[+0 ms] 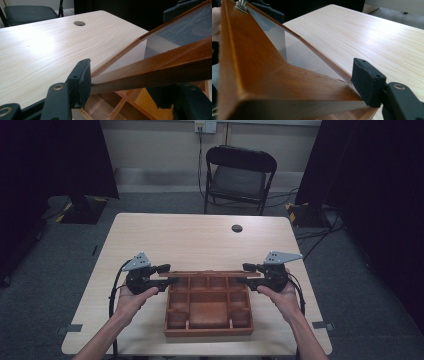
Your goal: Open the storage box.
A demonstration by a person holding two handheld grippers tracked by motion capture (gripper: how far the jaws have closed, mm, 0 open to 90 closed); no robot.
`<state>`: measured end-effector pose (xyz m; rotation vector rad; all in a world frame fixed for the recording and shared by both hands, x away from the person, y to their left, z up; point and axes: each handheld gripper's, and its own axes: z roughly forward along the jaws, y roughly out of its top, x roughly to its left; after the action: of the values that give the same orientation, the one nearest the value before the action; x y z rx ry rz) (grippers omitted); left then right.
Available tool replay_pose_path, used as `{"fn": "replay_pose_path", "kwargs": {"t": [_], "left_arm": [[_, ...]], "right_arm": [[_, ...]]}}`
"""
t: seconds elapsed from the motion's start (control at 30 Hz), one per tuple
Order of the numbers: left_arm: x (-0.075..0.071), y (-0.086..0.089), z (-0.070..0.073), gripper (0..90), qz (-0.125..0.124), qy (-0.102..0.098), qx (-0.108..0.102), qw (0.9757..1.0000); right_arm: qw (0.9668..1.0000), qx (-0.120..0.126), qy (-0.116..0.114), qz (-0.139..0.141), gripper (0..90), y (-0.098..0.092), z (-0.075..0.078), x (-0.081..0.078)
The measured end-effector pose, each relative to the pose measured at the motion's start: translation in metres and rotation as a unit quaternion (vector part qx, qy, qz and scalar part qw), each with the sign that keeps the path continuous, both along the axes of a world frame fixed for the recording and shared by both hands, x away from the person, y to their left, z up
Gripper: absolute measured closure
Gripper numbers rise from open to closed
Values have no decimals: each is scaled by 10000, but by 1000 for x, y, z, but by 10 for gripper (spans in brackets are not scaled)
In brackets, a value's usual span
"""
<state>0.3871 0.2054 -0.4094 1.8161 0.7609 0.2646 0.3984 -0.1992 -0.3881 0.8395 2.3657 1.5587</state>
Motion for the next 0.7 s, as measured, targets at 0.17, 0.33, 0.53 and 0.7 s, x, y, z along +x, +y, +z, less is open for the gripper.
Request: {"fn": "replay_pose_path", "kwargs": {"t": [0.17,0.33,0.53,0.7], "left_arm": [[5,-1,3,430,-49,11,0,10000],[11,0,1,429,-99,71,-113,9999],[14,-2,1,448,-67,17,29,10000],[17,-2,0,444,39,40,-46,10000]], "right_arm": [[10000,29,10,-95,420,-1,-2,4],[9999,56,-8,-120,428,-2,-2,8],[9999,78,11,-145,430,-2,-3,10],[9997,138,12,-201,443,-1,-2,12]]}}
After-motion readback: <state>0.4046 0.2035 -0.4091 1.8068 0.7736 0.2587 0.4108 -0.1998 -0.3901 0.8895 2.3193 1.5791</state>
